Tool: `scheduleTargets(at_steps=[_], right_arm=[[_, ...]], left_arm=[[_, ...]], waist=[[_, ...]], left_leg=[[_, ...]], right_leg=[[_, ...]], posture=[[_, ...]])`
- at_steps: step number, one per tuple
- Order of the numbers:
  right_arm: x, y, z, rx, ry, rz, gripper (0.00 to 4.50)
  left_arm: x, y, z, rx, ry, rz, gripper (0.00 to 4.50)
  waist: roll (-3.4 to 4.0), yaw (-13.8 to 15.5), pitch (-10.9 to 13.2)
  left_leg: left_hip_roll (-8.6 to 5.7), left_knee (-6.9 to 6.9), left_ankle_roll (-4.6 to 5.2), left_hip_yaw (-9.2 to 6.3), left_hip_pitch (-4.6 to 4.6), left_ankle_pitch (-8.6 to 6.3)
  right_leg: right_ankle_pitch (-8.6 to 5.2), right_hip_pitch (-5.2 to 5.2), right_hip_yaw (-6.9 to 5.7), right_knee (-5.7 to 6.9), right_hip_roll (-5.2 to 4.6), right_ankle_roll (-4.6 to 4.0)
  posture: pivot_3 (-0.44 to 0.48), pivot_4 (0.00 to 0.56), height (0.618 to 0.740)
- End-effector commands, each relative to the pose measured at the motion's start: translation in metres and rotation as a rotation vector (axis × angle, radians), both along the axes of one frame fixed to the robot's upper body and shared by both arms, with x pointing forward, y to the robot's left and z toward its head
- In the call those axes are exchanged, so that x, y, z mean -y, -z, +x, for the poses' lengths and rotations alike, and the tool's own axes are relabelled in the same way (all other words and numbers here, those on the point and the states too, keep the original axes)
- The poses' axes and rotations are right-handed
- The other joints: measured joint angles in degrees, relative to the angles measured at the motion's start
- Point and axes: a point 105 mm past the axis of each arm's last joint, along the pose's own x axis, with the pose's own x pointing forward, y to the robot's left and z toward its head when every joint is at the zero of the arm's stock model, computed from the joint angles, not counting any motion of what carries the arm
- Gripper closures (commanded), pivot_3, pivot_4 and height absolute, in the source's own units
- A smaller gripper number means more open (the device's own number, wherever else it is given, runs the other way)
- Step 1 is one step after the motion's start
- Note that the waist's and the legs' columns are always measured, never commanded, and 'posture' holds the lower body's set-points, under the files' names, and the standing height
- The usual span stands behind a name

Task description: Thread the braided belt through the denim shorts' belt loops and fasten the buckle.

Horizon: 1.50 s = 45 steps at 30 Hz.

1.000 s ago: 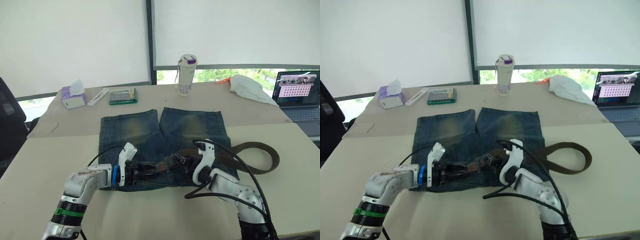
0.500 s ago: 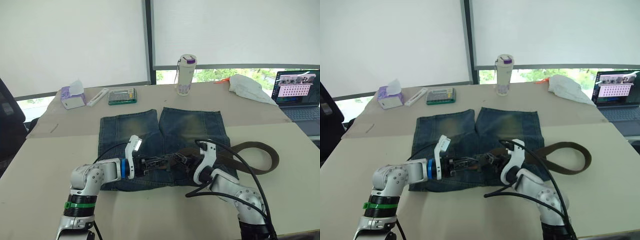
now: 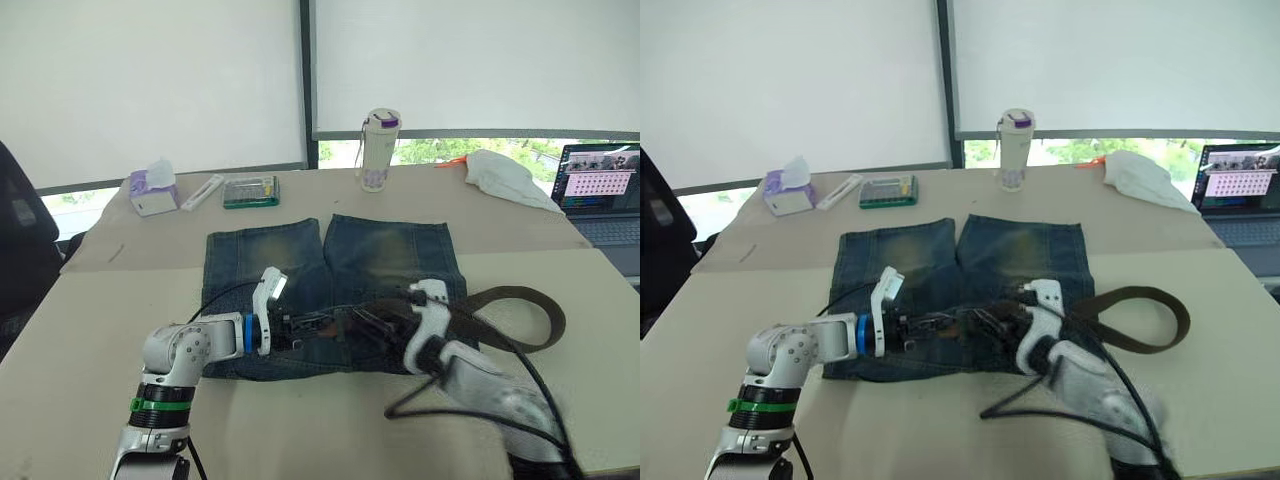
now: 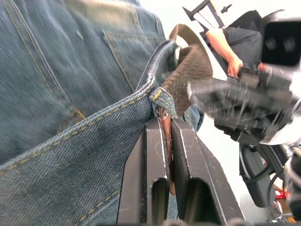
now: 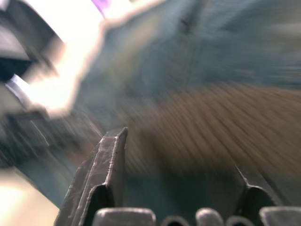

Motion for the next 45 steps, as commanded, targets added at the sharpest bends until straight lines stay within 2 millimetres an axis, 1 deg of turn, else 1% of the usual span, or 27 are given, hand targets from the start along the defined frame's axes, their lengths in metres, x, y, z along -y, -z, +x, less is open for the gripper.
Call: scheduleTargets(at_steps=[1,4,6,9,12,14,18,21,23,25,28,30,32,35,37,38,41,43,44,45], right_arm=[[0.021,-0.008,-0.022,0.06,-0.049,-0.257,2.08],[0.043,-0.004,-0.024,0.031,-0.009,-0.377,2.08],[0.052,-0.002,-0.021,0.009,0.025,-0.389,2.08],[0.057,0.004,-0.014,-0.031,0.054,-0.385,2.08],[0.054,0.009,-0.007,-0.072,0.05,-0.364,2.08],[0.055,0.011,-0.001,-0.074,0.061,-0.385,2.08],[0.071,0.011,0.007,-0.079,0.1,-0.499,2.08],[0.083,0.018,0.004,-0.129,0.091,-0.598,2.08],[0.087,0.023,0.004,-0.162,0.078,-0.638,2.08],[0.086,0.026,0.006,-0.177,0.06,-0.652,2.08],[0.074,0.03,0.012,-0.196,0.023,-0.584,2.08],[0.071,0.033,0.015,-0.209,0.01,-0.572,2.08],[0.069,0.036,0.018,-0.218,0.012,-0.554,2.6],[0.069,0.035,0.016,-0.219,0.004,-0.547,3.59],[0.075,0.034,0.014,-0.209,0.024,-0.547,4.29],[0.079,0.032,0.012,-0.202,0.042,-0.551,4.46],[0.101,0.023,0.006,-0.18,0.155,-0.538,4.46],[0.126,0.017,0.003,-0.17,0.302,-0.552,4.46],[0.136,0.016,0.0,-0.17,0.35,-0.556,4.46],[0.154,0.012,-0.005,-0.172,0.46,-0.56,4.46]], left_arm=[[-0.004,-0.013,0.007,0.042,-0.004,-0.026,4.5],[-0.001,-0.013,0.008,0.04,0.004,-0.033,4.5],[0.001,-0.012,0.008,0.038,0.01,-0.037,4.5],[0.004,-0.01,0.006,0.036,0.021,-0.037,4.5],[0.005,-0.01,0.004,0.037,0.027,-0.037,4.5],[0.005,-0.01,0.004,0.038,0.028,-0.035,4.5],[0.003,-0.009,0.003,0.045,0.025,-0.028,4.5],[0.002,-0.009,0.002,0.047,0.023,-0.026,4.5],[0.002,-0.007,0.0,0.047,0.027,-0.023,4.5],[0.003,-0.006,-0.001,0.048,0.03,-0.02,4.5],[0.004,-0.005,-0.002,0.051,0.033,-0.02,4.5],[0.005,-0.004,-0.002,0.058,0.04,-0.017,4.5],[0.008,-0.005,-0.003,0.063,0.047,-0.018,4.5],[0.012,-0.008,-0.003,0.073,0.056,-0.026,4.5],[0.016,-0.009,-0.002,0.079,0.058,-0.036,4.5],[0.019,-0.01,-0.003,0.082,0.064,-0.042,4.5],[0.033,-0.014,-0.007,0.09,0.1,-0.072,4.5],[0.043,-0.015,-0.002,0.098,0.119,-0.074,4.5],[0.048,-0.015,-0.001,0.101,0.126,-0.073,4.5],[0.055,-0.017,0.006,0.104,0.137,-0.075,4.5]], waist=[[-0.05,0.1,0.0],[-0.19,0.0,0.1],[-0.25,0.0,0.1],[-0.31,0.3,0.2],[-0.33,0.5,0.2],[-0.32,0.5,0.2],[-0.31,0.6,0.2],[-0.31,0.6,0.2],[-0.33,0.5,0.2],[-0.35,0.5,0.2],[-0.53,0.5,0.1],[-0.63,0.4,0.1],[-0.73,0.2,0.0],[-0.75,0.2,0.0],[-0.74,0.3,0.0],[-0.75,0.4,0.0],[-0.74,1.3,0.0],[-0.74,2.3,0.0],[-0.75,2.7,0.0],[-0.75,3.0,0.0]], left_leg=[[0.0,-0.01,0.0,0.02,0.0,0.0],[0.16,-0.01,-0.04,0.06,0.01,0.02],[0.23,-0.01,-0.04,0.12,0.01,0.02],[0.24,-0.01,-0.03,0.12,0.01,0.01],[0.23,0.0,-0.02,0.16,0.01,0.01],[0.23,0.0,-0.03,0.16,0.01,0.01],[0.21,0.0,-0.03,0.15,-0.01,0.01],[0.2,0.01,-0.03,0.16,0.0,0.01],[0.22,0.0,-0.03,0.15,0.0,0.01],[0.23,0.0,-0.03,0.16,0.01,0.01],[0.25,0.0,-0.04,0.16,0.04,0.01],[0.29,0.0,-0.04,0.16,0.07,0.01],[0.32,0.0,-0.04,0.16,0.09,0.01],[0.38,-0.01,-0.06,0.17,0.1,0.01],[0.38,0.0,-0.06,0.17,0.09,0.0],[0.38,0.0,-0.06,0.17,0.09,0.01],[0.34,0.03,-0.03,0.11,0.05,-0.01],[0.28,0.08,-0.02,0.07,0.01,-0.01],[0.26,0.12,-0.01,0.07,0.0,-0.02],[0.22,0.19,0.0,0.07,-0.02,-0.02]], right_leg=[[0.0,0.0,0.02,-0.05,0.0,0.0],[-0.01,0.09,0.06,-0.39,-0.04,0.01],[0.0,0.1,0.09,-0.39,-0.03,0.0],[0.0,0.1,0.12,-0.41,-0.04,-0.01],[0.01,0.1,0.12,-0.43,-0.06,-0.02],[0.02,0.1,0.13,-0.42,-0.06,-0.04],[0.02,0.08,0.11,-0.43,-0.07,-0.04],[0.02,0.09,0.1,-0.43,-0.08,-0.04],[0.02,0.09,0.09,-0.44,-0.07,-0.04],[0.02,0.1,0.11,-0.44,-0.07,-0.04],[0.03,0.13,0.11,-0.43,-0.07,-0.05],[0.04,0.15,0.11,-0.44,-0.04,-0.07],[0.05,0.17,0.11,-0.44,-0.03,-0.08],[0.07,0.18,0.12,-0.45,0.0,-0.13],[0.07,0.18,0.12,-0.46,0.0,-0.13],[0.07,0.18,0.11,-0.47,0.0,-0.13],[0.07,0.24,0.09,-0.52,-0.05,-0.13],[0.07,0.24,0.09,-0.54,-0.09,-0.12],[0.07,0.27,0.09,-0.54,-0.1,-0.12],[0.07,0.3,0.08,-0.55,-0.1,-0.12]], posture=[[0.0,0.15,0.74],[0.0,0.15,0.74],[0.0,0.15,0.74],[0.0,0.15,0.74],[0.0,0.15,0.74],[0.0,0.15,0.74],[0.0,0.15,0.74],[0.0,0.15,0.74],[0.0,0.15,0.74],[0.0,0.15,0.74],[0.0,0.15,0.74],[0.0,0.15,0.74],[0.0,0.15,0.74],[0.0,0.15,0.74],[0.0,0.15,0.74],[0.0,0.15,0.74],[0.0,0.15,0.74],[0.0,0.15,0.74],[0.0,0.15,0.74],[0.0,0.15,0.74]])
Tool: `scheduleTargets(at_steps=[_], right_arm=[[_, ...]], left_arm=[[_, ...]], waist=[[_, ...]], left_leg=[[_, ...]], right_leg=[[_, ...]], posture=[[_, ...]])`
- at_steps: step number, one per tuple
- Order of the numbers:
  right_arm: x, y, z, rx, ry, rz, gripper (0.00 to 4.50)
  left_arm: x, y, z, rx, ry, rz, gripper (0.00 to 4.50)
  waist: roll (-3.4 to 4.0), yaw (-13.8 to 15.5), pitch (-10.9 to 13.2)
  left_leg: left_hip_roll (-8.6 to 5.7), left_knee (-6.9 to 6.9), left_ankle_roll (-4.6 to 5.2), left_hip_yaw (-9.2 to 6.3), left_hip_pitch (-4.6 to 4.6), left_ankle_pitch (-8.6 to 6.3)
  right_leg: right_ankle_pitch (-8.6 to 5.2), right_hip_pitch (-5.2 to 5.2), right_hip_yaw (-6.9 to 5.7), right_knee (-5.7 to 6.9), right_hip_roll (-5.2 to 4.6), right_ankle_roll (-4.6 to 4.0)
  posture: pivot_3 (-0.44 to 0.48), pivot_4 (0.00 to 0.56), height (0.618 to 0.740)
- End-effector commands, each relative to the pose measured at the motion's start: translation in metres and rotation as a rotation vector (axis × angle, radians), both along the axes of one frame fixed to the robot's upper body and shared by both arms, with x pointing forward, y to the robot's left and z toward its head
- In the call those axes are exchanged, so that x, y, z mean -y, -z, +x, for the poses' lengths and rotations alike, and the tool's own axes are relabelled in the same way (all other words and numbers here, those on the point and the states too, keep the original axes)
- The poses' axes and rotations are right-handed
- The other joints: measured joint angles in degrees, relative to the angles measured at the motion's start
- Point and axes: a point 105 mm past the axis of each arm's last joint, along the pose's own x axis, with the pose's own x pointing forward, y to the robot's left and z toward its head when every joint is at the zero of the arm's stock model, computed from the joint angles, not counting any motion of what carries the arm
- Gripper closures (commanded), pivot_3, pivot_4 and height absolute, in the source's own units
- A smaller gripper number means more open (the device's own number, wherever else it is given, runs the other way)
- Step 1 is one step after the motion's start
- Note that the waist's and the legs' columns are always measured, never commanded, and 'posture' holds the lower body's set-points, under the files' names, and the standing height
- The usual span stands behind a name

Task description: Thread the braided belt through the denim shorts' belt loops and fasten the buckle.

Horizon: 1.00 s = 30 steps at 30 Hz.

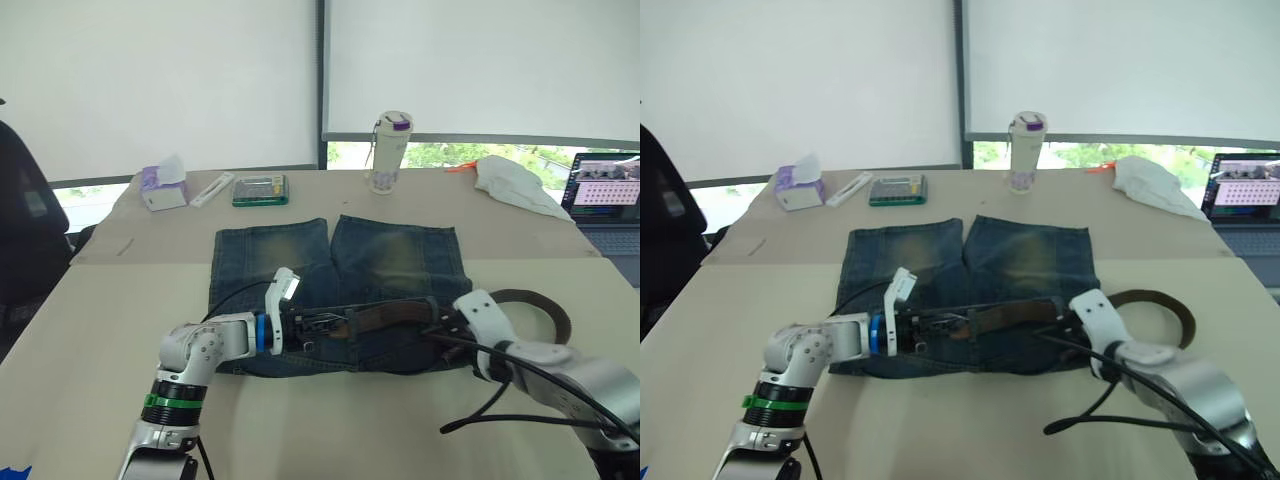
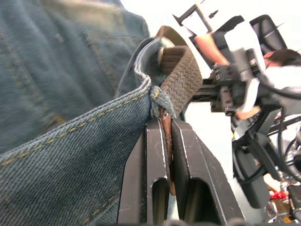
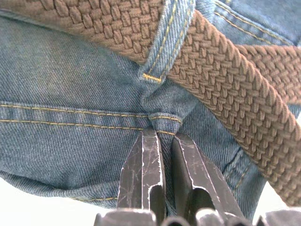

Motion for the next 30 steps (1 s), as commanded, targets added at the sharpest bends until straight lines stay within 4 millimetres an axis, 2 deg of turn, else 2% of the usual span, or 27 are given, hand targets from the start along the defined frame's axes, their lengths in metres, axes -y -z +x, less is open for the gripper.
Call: scheduleTargets(at_steps=[1,3,6,8,10,11,15,18,20,22,25,26,29,30], right_arm=[[0.068,-0.015,-0.014,0.077,0.335,-0.106,4.46],[0.084,-0.015,-0.027,0.078,0.416,-0.134,4.46],[0.081,-0.012,-0.031,0.071,0.406,-0.127,4.46],[0.081,-0.009,-0.028,0.069,0.407,-0.132,4.46],[0.087,-0.005,-0.025,0.068,0.423,-0.155,4.46],[0.089,-0.005,-0.025,0.071,0.424,-0.151,4.46],[0.093,-0.004,-0.025,0.072,0.421,-0.134,4.46],[0.095,-0.004,-0.024,0.076,0.384,-0.15,4.46],[0.084,-0.011,-0.024,0.096,0.273,-0.112,4.46],[0.07,-0.018,-0.03,0.1,0.174,-0.033,3.53],[0.045,-0.042,-0.049,0.119,0.03,0.168,2.56],[0.031,-0.052,-0.058,0.13,-0.05,0.238,2.15],[-0.014,-0.072,-0.078,0.136,-0.265,0.423,1.19],[-0.024,-0.073,-0.078,0.135,-0.298,0.431,1.19]], left_arm=[[0.024,-0.017,0.013,0.073,0.046,-0.024,4.5],[0.036,-0.018,0.021,0.071,0.069,-0.015,4.5],[0.036,-0.018,0.021,0.031,0.089,-0.016,4.5],[0.021,-0.016,0.018,0.008,0.1,0.0,4.5],[-0.01,-0.01,0.019,-0.021,0.068,0.033,4.5],[-0.02,-0.009,0.018,-0.028,0.054,0.041,4.5],[-0.047,-0.01,0.018,-0.054,0.016,0.045,4.5],[-0.056,-0.009,0.017,-0.058,0.006,0.047,4.5],[-0.05,-0.008,0.012,-0.07,0.029,0.021,4.5],[-0.043,-0.007,0.009,-0.089,0.044,-0.009,4.5],[-0.034,-0.008,0.007,-0.14,0.054,-0.075,4.5],[-0.033,-0.011,0.006,-0.154,0.059,-0.098,4.5],[-0.035,-0.013,0.005,-0.165,0.069,-0.114,4.5],[-0.035,-0.011,0.006,-0.163,0.063,-0.103,4.5]], waist=[[-0.01,0.9,0.0],[0.05,1.2,0.0],[0.0,0.6,0.0],[0.01,-0.7,0.0],[0.06,-2.0,0.0],[0.1,-2.2,0.0],[0.29,-1.9,-0.1],[0.18,-1.5,-0.1],[0.19,-1.3,-0.1],[0.21,-1.3,-0.1],[0.18,-1.4,-0.1],[0.14,-1.6,0.0],[0.0,-2.3,0.1],[-0.01,-2.4,0.1]], left_leg=[[-0.1,0.03,0.02,-0.01,-0.01,-0.01],[-0.34,0.03,0.12,-0.01,-0.12,0.03],[-0.39,0.04,0.2,0.09,-0.19,0.08],[-0.27,0.02,0.17,0.19,-0.23,0.09],[-0.15,-0.08,0.11,0.19,-0.23,0.13],[-0.1,-0.13,0.09,0.18,-0.18,0.13],[-0.11,-0.21,0.07,0.16,-0.01,0.14],[-0.3,-0.15,0.17,0.09,-0.01,0.09],[-0.39,-0.12,0.22,0.09,0.01,0.06],[-0.4,-0.13,0.24,0.1,0.0,0.06],[-0.25,-0.14,0.19,0.09,-0.04,0.08],[-0.18,-0.14,0.18,0.09,-0.08,0.08],[-0.02,-0.18,0.15,0.11,-0.03,0.07],[0.08,-0.18,0.11,0.12,0.03,0.02]], right_leg=[[0.0,-0.01,0.0,0.02,0.0,0.0],[0.0,-0.06,-0.01,0.02,-0.06,0.0],[0.0,-0.17,0.0,0.04,-0.12,0.01],[0.0,-0.25,0.11,0.15,-0.22,0.01],[0.0,-0.31,0.17,0.18,-0.15,0.01],[0.0,-0.31,0.22,0.22,-0.13,0.01],[0.0,-0.24,0.15,0.17,-0.06,0.01],[0.0,-0.17,0.02,0.09,0.01,0.01],[0.0,-0.12,0.02,0.05,-0.06,0.02],[0.0,-0.12,0.02,0.04,-0.08,0.02],[-0.01,-0.17,0.05,0.07,-0.11,0.03],[-0.01,-0.19,0.07,0.09,-0.1,0.03],[0.0,-0.16,0.08,0.12,0.01,0.02],[0.0,-0.1,0.09,0.11,0.07,0.02]], posture=[[0.0,0.15,0.74],[0.0,0.15,0.74],[0.0,0.15,0.74],[0.0,0.15,0.74],[0.0,0.15,0.74],[0.0,0.15,0.74],[0.0,0.15,0.74],[0.0,0.15,0.74],[0.0,0.15,0.74],[0.0,0.15,0.74],[0.0,0.15,0.74],[0.0,0.15,0.74],[0.0,0.15,0.74],[0.0,0.15,0.74]])
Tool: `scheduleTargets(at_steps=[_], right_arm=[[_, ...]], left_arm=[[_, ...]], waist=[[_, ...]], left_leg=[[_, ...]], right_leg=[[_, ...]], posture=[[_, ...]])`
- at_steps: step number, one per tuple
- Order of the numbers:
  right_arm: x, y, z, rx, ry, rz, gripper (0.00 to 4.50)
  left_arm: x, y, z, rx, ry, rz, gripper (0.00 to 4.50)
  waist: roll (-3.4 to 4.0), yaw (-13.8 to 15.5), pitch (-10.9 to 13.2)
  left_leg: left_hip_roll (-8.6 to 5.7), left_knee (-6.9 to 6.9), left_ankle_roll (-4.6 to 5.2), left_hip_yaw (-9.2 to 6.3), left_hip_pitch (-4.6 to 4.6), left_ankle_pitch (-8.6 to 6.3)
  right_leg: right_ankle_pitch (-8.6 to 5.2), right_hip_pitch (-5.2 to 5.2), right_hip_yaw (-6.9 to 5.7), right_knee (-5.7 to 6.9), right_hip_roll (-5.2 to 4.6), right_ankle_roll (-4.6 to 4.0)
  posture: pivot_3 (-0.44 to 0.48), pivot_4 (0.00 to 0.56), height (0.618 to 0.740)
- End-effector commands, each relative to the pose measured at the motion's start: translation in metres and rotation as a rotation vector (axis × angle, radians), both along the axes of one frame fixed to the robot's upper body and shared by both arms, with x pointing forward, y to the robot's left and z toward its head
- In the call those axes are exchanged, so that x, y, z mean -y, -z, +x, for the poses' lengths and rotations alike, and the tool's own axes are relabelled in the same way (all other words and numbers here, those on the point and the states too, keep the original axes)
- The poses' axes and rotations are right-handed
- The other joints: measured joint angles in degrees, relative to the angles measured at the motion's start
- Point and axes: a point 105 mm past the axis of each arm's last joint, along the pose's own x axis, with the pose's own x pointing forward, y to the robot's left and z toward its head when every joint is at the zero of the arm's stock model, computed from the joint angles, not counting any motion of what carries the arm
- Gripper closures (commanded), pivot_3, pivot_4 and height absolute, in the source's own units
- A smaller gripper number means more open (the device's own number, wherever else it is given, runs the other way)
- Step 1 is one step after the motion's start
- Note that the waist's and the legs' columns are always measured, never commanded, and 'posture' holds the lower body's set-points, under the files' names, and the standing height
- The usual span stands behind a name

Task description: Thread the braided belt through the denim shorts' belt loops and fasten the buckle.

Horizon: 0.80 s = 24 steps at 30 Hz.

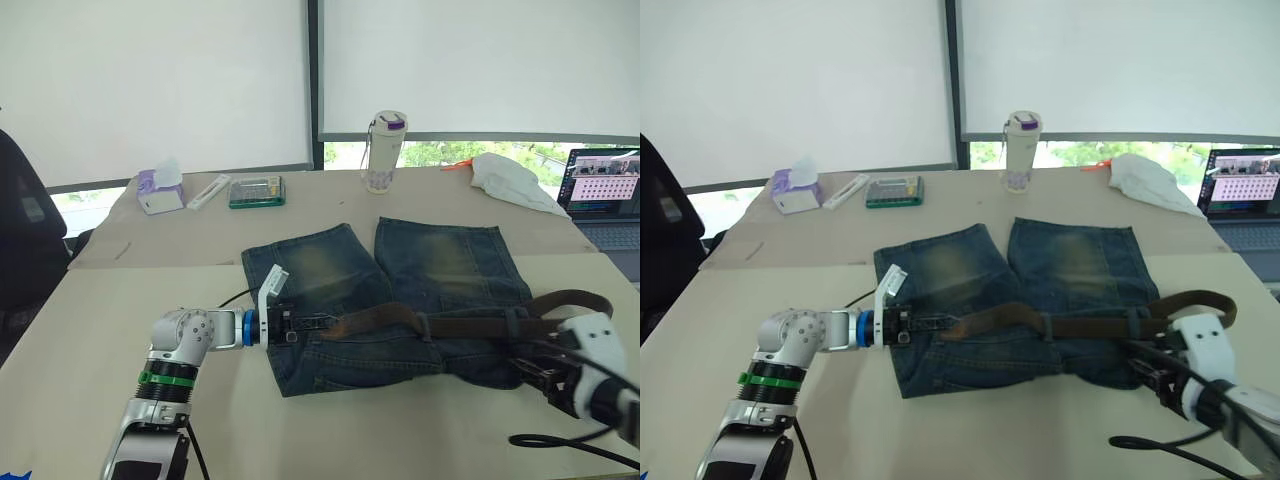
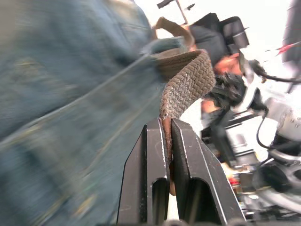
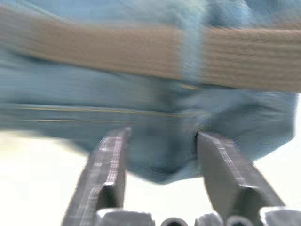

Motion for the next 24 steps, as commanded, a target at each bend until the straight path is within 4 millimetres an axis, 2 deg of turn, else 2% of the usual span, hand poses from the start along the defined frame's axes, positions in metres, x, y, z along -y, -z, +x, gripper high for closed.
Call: scheduleTargets(at_steps=[1,3,5,7,9,13,16,19,24], right_arm=[[-0.047,-0.012,-0.009,0.041,-0.192,0.077,1.19],[-0.065,-0.007,0.003,0.062,-0.197,0.074,1.19],[-0.083,0.007,0.019,0.059,-0.176,0.004,1.19],[-0.082,0.024,0.033,0.025,-0.099,-0.112,1.19],[-0.087,0.03,0.045,0.022,-0.023,-0.071,1.19],[-0.117,0.021,0.05,0.042,-0.032,0.181,1.19],[-0.13,0.012,0.053,0.056,-0.042,0.356,1.19],[-0.141,0.006,0.053,0.054,-0.088,0.442,1.19],[-0.144,-0.003,0.064,0.072,-0.083,0.498,1.19]], left_arm=[[-0.004,-0.008,0.005,0.039,-0.011,-0.006,4.5],[-0.001,-0.007,0.008,0.037,-0.014,-0.002,4.5],[0.004,-0.007,0.008,0.036,-0.001,-0.003,4.5],[0.005,-0.008,0.009,0.052,0.006,0.012,4.5],[0.004,-0.011,0.012,0.059,0.001,0.005,4.5],[0.006,-0.017,0.012,0.062,0.011,-0.029,4.5],[0.008,-0.015,0.01,0.056,0.02,-0.029,4.5],[0.011,-0.014,0.01,0.055,0.024,-0.029,4.5],[0.009,-0.016,0.01,0.065,0.03,-0.022,4.5]], waist=[[0.02,-0.2,0.0],[0.06,-0.2,0.0],[0.13,0.0,-0.1],[0.26,0.4,-0.2],[0.2,0.6,-0.2],[0.22,0.2,-0.2],[0.27,0.1,-0.2],[0.29,0.0,-0.2],[0.32,-0.4,-0.2]], left_leg=[[0.06,0.0,-0.04,0.01,0.07,-0.05],[0.12,0.0,-0.06,0.02,0.11,-0.1],[0.09,0.02,-0.08,0.06,0.06,-0.09],[0.07,0.03,-0.1,0.08,0.02,-0.08],[0.0,0.05,-0.13,-0.05,-0.14,-0.05],[-0.02,0.14,-0.18,-0.09,-0.16,-0.02],[0.0,0.11,-0.2,-0.15,-0.11,-0.01],[-0.03,0.11,-0.19,-0.15,-0.11,-0.01],[-0.02,0.04,-0.2,-0.15,-0.02,-0.01]], right_leg=[[0.0,0.06,0.0,0.0,0.04,0.0],[0.0,0.08,0.02,-0.03,0.05,0.0],[0.0,-0.02,0.02,-0.03,0.03,0.0],[0.0,-0.09,0.05,0.01,-0.01,0.0],[0.0,-0.22,0.02,0.01,-0.07,0.0],[0.01,-0.22,0.01,0.05,-0.07,-0.02],[0.01,-0.21,0.04,0.1,-0.04,-0.02],[0.01,-0.22,-0.05,0.12,-0.02,-0.02],[0.01,-0.22,-0.08,0.18,0.0,-0.02]], posture=[[0.0,0.15,0.74],[0.0,0.15,0.74],[0.0,0.15,0.74],[0.0,0.15,0.74],[0.0,0.15,0.74],[0.0,0.15,0.74],[0.0,0.15,0.74],[0.0,0.15,0.74],[0.0,0.15,0.74]])
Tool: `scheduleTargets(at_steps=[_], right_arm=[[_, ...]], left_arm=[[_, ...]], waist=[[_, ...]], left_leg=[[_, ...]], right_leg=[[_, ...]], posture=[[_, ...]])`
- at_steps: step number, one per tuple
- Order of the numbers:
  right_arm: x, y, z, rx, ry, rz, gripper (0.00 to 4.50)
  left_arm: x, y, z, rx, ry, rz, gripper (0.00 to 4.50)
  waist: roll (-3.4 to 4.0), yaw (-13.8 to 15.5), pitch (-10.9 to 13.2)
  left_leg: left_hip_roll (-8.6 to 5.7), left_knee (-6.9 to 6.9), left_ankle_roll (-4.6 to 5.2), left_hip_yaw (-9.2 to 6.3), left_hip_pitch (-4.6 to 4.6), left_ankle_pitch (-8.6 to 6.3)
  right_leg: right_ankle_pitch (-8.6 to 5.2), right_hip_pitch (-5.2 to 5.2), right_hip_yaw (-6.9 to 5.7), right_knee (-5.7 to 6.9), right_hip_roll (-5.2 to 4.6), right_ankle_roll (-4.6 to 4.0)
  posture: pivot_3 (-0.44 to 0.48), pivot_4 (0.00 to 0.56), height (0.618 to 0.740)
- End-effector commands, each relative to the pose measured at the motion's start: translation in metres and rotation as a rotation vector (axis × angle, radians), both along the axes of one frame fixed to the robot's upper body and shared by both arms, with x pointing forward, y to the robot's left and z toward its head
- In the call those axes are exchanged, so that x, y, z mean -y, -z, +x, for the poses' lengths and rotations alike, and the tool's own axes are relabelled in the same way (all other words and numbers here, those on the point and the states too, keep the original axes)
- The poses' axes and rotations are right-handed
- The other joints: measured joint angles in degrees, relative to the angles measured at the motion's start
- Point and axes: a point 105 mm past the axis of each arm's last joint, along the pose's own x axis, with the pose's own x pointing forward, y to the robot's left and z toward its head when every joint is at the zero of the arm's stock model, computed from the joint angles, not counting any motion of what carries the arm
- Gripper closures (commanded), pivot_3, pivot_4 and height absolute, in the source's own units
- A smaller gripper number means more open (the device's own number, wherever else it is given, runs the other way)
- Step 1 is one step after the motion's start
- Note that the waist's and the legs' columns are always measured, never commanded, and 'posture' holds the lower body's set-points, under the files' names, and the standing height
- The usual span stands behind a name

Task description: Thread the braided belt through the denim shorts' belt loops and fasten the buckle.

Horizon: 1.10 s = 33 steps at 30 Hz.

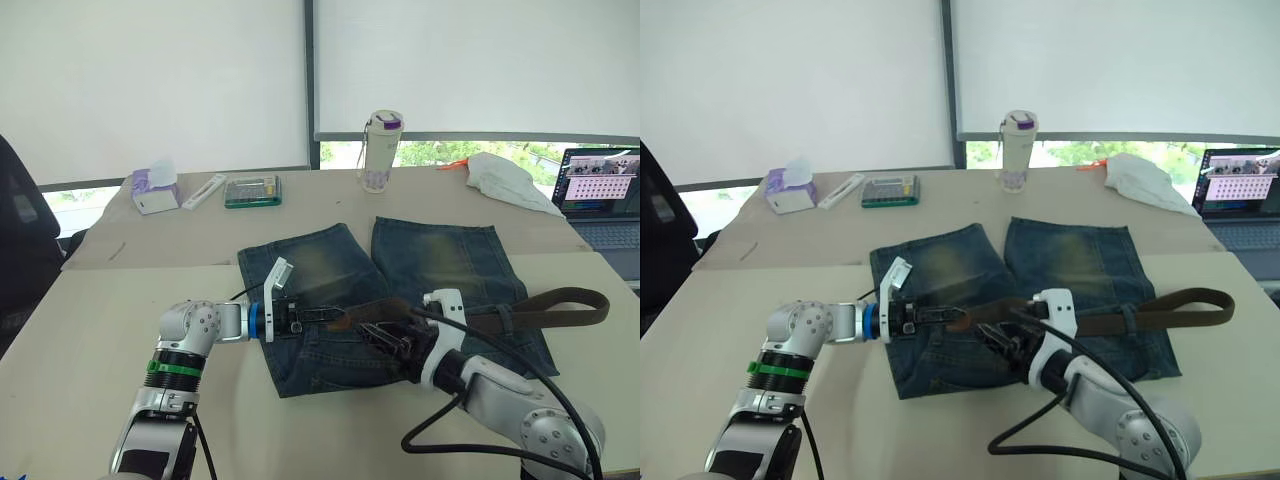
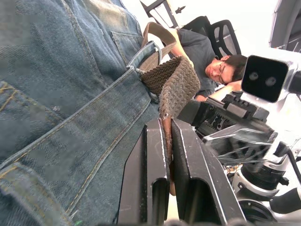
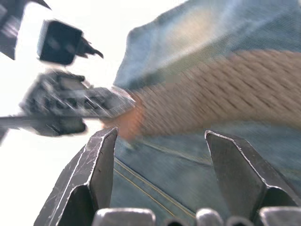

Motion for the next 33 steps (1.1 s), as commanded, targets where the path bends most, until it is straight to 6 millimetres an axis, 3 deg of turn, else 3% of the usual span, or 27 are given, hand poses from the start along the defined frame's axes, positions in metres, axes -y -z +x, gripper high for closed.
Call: scheduleTargets(at_steps=[1,3,10,14,15,17,22,23,28,33], right_arm=[[0.0,-0.014,0.01,0.053,0.024,0.034,1.42],[-0.002,-0.014,0.014,0.058,0.021,0.019,1.91],[-0.01,-0.012,0.015,0.077,-0.016,-0.051,4.38],[-0.018,-0.009,0.016,0.076,-0.047,-0.078,4.48],[-0.02,-0.006,0.018,0.068,-0.053,-0.095,4.5],[-0.022,0.0,0.02,0.048,-0.058,-0.128,4.5],[-0.022,0.017,0.02,-0.015,-0.069,-0.186,4.5],[-0.021,0.02,0.02,-0.025,-0.07,-0.194,4.5],[-0.018,0.029,0.023,-0.075,-0.048,-0.201,4.5],[-0.027,0.038,0.03,-0.126,-0.031,-0.161,4.5]], left_arm=[[-0.001,-0.012,-0.001,0.052,0.027,-0.013,4.5],[-0.002,-0.013,-0.002,0.065,0.032,-0.008,4.5],[-0.007,-0.019,0.001,0.255,0.003,0.032,4.5],[-0.009,-0.02,0.004,0.429,-0.037,0.085,4.5],[-0.013,-0.019,0.003,0.504,-0.034,0.118,3.89],[-0.019,-0.017,-0.002,0.594,-0.011,0.153,3.51],[-0.053,-0.014,-0.009,0.845,-0.082,0.193,1.79],[-0.059,-0.008,-0.017,0.853,-0.023,0.206,1.45],[-0.087,0.008,-0.035,0.829,0.11,0.246,1.45],[-0.093,0.023,-0.032,0.833,0.114,0.289,1.45]], waist=[[0.0,-0.2,0.0],[0.01,-0.3,0.0],[0.02,-0.7,0.0],[0.03,-1.0,0.0],[0.04,-0.9,0.0],[0.04,-1.1,0.0],[0.26,-1.1,0.0],[0.25,-1.1,0.0],[0.29,-0.8,0.0],[0.29,-1.0,0.0]], left_leg=[[0.0,0.0,0.0,0.0,0.0,0.0],[0.0,0.0,0.0,0.0,0.01,0.0],[0.01,-0.03,0.0,-0.01,0.0,0.0],[0.02,-0.06,-0.01,-0.02,0.0,0.01],[0.03,-0.07,-0.02,-0.01,0.0,0.01],[0.04,-0.08,-0.03,-0.03,0.0,0.01],[0.1,-0.16,-0.04,0.01,0.03,0.01],[0.09,-0.17,-0.03,0.02,0.03,0.0],[0.1,-0.15,-0.02,-0.02,0.02,-0.01],[0.09,-0.15,0.02,-0.04,0.04,-0.03]], right_leg=[[0.0,0.0,0.0,0.07,0.0,0.0],[0.0,-0.03,0.01,0.4,-0.02,0.0],[0.0,-0.05,0.01,0.4,-0.02,0.0],[0.0,-0.05,0.04,0.39,-0.02,0.0],[0.0,-0.05,0.05,0.38,-0.02,0.0],[0.0,-0.07,0.06,0.37,-0.02,0.0],[0.0,-0.08,0.06,0.32,-0.02,0.0],[0.0,-0.08,0.03,0.32,-0.03,0.0],[0.0,-0.08,-0.03,0.23,-0.02,0.0],[0.0,0.0,-0.06,-0.12,0.01,0.0]], posture=[[0.0,0.15,0.74],[0.0,0.15,0.74],[0.0,0.15,0.74],[0.0,0.15,0.74],[0.0,0.15,0.74],[0.0,0.15,0.74],[0.0,0.15,0.74],[0.0,0.15,0.74],[0.0,0.15,0.74],[0.0,0.15,0.74]])
